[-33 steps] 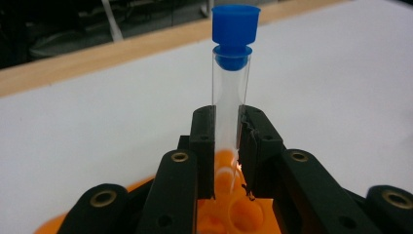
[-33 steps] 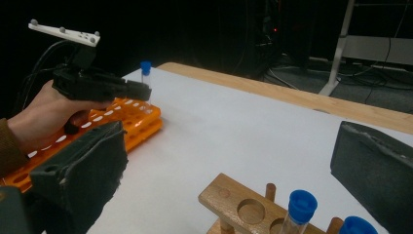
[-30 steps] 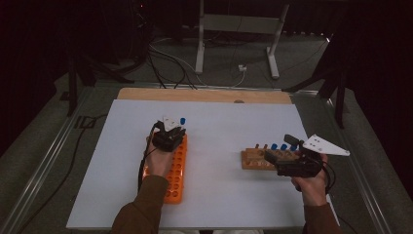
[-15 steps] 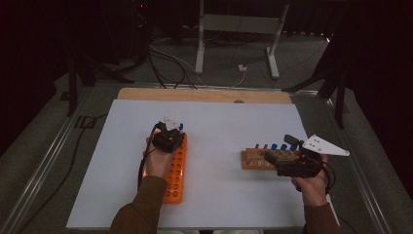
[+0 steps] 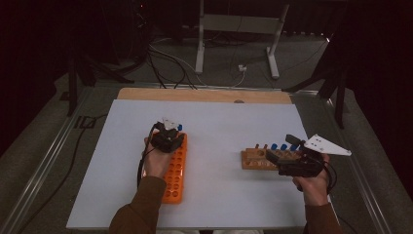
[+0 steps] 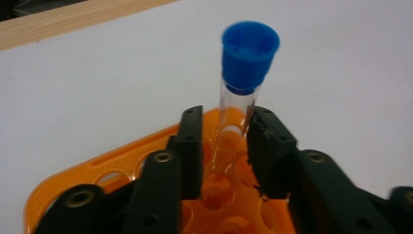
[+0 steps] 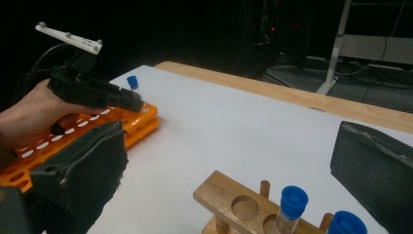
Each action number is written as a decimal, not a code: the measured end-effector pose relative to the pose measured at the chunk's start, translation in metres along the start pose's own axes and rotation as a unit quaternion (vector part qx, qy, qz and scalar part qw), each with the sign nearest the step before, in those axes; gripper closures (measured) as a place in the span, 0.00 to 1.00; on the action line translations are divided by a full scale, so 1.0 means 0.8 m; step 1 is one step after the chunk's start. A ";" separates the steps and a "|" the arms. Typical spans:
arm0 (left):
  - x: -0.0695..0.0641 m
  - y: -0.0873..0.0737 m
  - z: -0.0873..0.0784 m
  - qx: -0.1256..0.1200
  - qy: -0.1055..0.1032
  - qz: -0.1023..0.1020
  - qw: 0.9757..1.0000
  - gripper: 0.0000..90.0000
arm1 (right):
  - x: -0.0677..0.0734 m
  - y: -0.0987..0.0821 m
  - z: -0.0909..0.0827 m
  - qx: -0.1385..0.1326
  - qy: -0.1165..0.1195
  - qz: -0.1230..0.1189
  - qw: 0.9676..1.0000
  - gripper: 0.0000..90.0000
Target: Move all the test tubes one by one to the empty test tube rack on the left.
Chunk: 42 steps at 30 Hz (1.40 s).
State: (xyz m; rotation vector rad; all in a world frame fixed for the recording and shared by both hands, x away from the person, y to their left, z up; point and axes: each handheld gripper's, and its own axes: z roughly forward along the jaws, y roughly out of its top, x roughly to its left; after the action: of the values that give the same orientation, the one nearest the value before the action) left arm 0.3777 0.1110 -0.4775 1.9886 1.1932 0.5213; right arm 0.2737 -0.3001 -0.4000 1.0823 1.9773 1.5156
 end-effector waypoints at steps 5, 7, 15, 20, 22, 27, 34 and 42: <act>0.010 -0.007 -0.013 -0.029 -0.021 -0.023 0.999 0.61 | -0.003 0.000 -0.001 -0.001 -0.004 0.002 1.000 0.00; 0.013 -0.009 -0.021 -0.046 -0.026 -0.034 0.998 0.59 | -0.003 0.000 -0.001 -0.001 -0.005 0.002 1.000 0.00; 0.019 -0.017 -0.060 -0.113 -0.048 -0.062 0.991 0.47 | -0.009 0.001 -0.005 0.000 -0.025 -0.006 1.000 0.00; 0.017 -0.022 -0.081 -0.137 -0.040 -0.066 0.988 0.30 | -0.015 0.002 -0.008 0.000 -0.036 -0.003 0.999 0.00; 0.017 -0.024 -0.089 -0.146 -0.037 -0.069 0.986 0.21 | -0.021 0.001 -0.009 0.001 -0.046 -0.001 0.999 0.00; 0.013 -0.029 -0.107 -0.163 -0.040 -0.071 0.983 0.09 | -0.032 0.000 -0.014 0.000 -0.066 0.004 0.998 0.00; 0.006 -0.033 -0.117 -0.166 -0.044 -0.062 0.983 0.01 | -0.046 0.002 -0.028 -0.009 -0.092 0.013 0.996 0.01; 0.003 -0.036 -0.130 -0.177 -0.045 -0.061 0.981 0.01 | -0.064 -0.003 -0.044 -0.008 -0.132 0.024 0.991 0.12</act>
State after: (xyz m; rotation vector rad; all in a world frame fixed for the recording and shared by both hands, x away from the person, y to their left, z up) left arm 0.2935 0.1623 -0.4329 1.6105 1.0752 0.5327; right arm 0.2786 -0.3621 -0.3973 1.2611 1.7670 1.3326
